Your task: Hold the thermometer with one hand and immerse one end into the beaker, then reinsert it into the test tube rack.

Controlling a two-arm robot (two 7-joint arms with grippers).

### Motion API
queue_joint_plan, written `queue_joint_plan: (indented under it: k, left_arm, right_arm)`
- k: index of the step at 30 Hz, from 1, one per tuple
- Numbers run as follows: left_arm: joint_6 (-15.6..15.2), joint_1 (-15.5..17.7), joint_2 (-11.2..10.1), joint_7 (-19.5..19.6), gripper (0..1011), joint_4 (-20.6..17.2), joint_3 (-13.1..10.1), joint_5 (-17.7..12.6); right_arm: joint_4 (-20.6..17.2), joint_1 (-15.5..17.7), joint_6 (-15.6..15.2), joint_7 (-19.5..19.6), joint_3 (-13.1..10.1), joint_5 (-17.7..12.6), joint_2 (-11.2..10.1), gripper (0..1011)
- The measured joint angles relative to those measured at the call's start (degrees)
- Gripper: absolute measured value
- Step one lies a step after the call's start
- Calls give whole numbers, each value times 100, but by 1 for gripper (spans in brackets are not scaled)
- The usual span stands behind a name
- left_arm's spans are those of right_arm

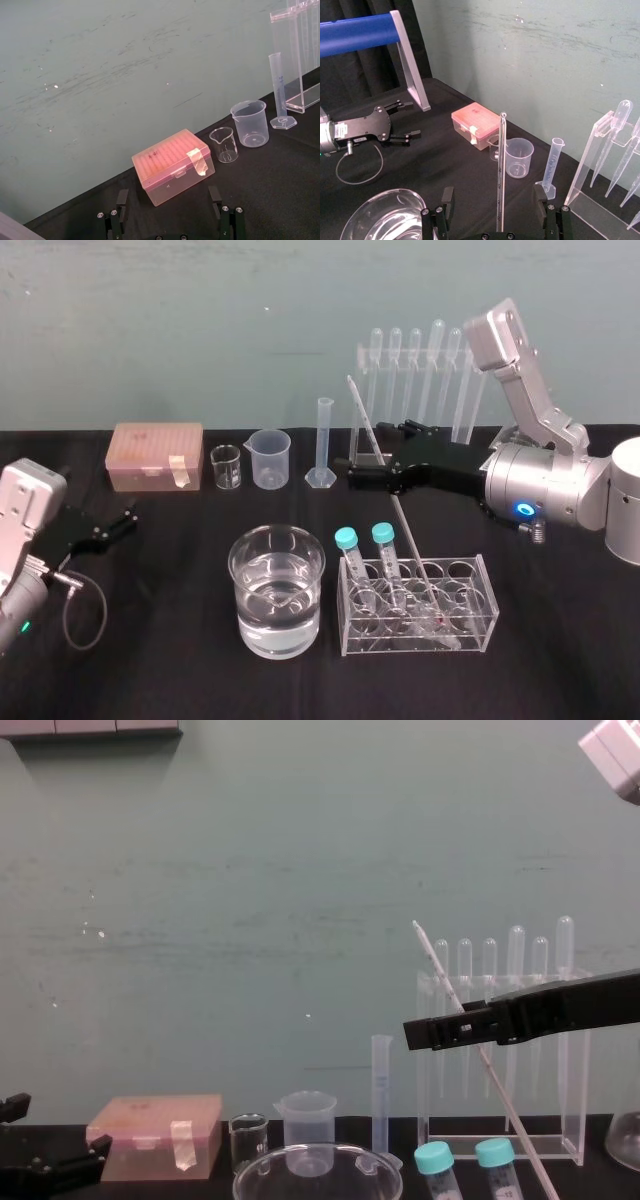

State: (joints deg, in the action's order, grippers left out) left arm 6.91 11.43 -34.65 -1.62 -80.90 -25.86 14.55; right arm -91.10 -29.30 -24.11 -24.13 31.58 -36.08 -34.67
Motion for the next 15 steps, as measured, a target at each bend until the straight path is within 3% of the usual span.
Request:
queue_joint_plan:
  k: [8, 15]
  left_arm:
    - [0, 0, 0, 0, 1008, 0, 0, 0]
    - [0, 0, 0, 0, 1008, 0, 0, 0]
  right_arm:
    - [-8, 6, 0, -4, -6, -10, -10, 1003]
    - [-14, 9, 0, -6, -11, -27, -15, 841]
